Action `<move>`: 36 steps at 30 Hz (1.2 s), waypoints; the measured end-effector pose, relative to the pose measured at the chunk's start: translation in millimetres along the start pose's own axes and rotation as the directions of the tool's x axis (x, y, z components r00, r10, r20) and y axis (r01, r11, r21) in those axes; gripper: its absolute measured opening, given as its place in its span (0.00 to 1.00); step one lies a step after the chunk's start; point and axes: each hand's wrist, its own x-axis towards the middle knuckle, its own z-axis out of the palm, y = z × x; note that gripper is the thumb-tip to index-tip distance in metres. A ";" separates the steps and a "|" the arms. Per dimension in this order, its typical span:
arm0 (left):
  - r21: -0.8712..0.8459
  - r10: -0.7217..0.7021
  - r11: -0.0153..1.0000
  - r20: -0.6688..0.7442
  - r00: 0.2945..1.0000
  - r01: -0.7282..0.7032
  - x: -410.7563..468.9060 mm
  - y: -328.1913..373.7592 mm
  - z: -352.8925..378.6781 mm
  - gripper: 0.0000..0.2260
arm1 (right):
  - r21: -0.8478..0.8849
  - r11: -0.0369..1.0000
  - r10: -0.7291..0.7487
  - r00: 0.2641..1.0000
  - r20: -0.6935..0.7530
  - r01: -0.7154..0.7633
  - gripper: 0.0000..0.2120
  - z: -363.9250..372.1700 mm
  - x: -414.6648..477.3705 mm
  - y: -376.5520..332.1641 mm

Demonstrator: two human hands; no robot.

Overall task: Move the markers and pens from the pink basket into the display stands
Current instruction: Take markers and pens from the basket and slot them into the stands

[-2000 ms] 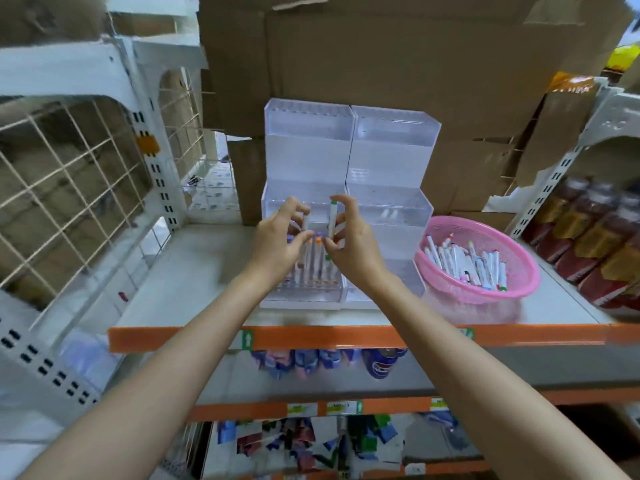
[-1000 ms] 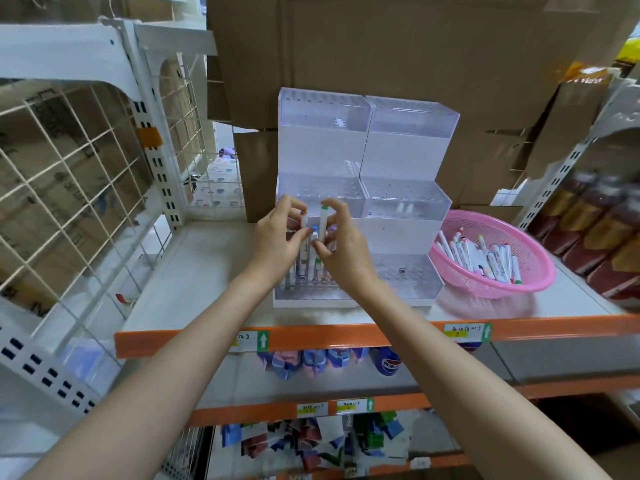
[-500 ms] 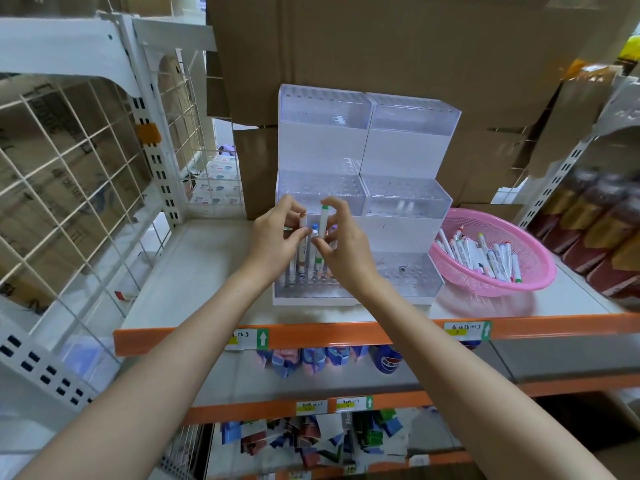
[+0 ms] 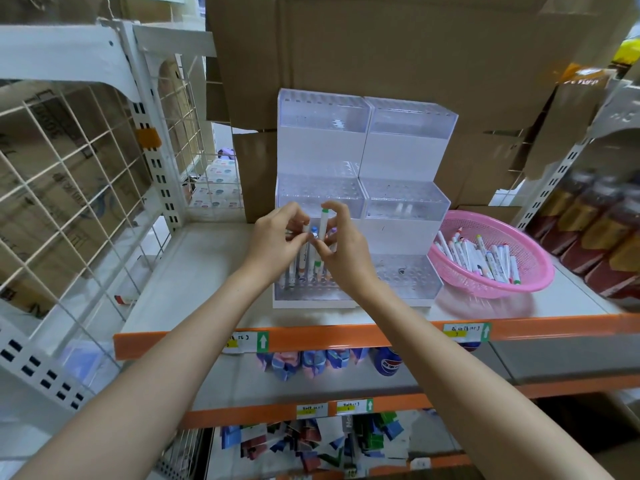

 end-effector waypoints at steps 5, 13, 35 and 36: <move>-0.040 -0.052 0.998 -0.029 0.998 0.051 1.4 -2.3 -0.6 0.04 | 0.021 0.999 0.032 0.999 -0.017 -0.032 0.24 -0.7 -0.5 -2.6; -0.091 -0.088 0.992 -0.040 0.995 0.084 -1.0 -3.8 -3.2 0.02 | -0.038 0.999 -0.025 0.999 -0.045 0.024 0.22 0.9 -1.4 -5.8; -0.064 -0.025 0.998 0.032 0.999 0.027 -4.2 -2.0 -4.8 0.02 | -0.013 1.000 -0.001 1.000 -0.024 0.001 0.22 1.7 -2.8 -0.6; -0.056 -0.023 0.998 0.037 0.999 0.025 -5.6 -2.7 -4.4 0.02 | -0.016 1.000 -0.007 1.000 -0.025 0.007 0.22 1.6 -2.9 -0.8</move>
